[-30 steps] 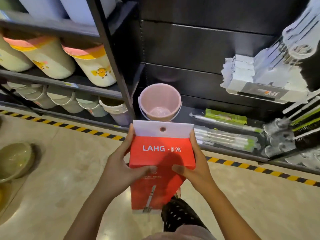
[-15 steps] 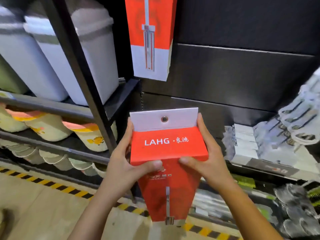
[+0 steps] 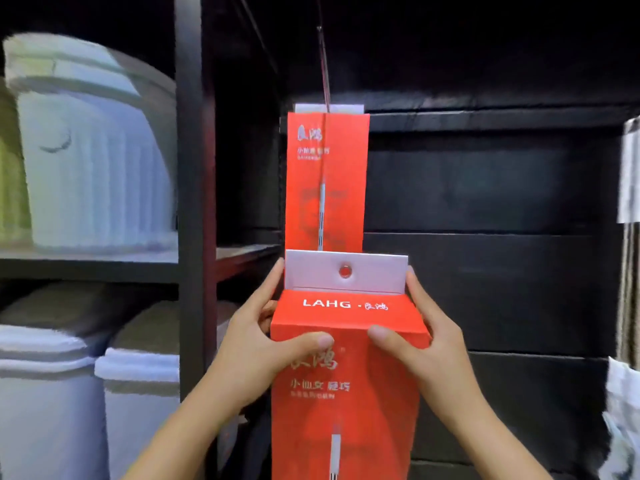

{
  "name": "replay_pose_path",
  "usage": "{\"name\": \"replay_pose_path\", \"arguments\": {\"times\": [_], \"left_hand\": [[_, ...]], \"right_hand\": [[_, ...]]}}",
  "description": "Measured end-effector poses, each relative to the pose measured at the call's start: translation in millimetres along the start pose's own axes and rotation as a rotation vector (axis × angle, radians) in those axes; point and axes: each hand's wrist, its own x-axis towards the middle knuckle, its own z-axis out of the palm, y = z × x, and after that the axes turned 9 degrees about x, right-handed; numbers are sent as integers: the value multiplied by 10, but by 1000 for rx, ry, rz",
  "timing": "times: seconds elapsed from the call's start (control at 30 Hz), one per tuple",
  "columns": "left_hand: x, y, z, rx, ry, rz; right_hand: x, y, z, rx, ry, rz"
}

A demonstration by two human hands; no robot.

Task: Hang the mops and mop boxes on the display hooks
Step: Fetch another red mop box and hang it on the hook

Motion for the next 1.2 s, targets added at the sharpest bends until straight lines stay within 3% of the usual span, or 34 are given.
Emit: {"name": "replay_pose_path", "arguments": {"times": [0.43,0.7,1.2], "left_hand": [[1202,912,-369,22,27,230],[1744,1488,-656,140,85,287],[2220,1697,-907,181,88,310]], "right_hand": [[1539,-715,123,-38,-119,-262],[2412,-1234,176,-73,-125,-318],[2961,-1480,297,-78,-237,-349]]}}
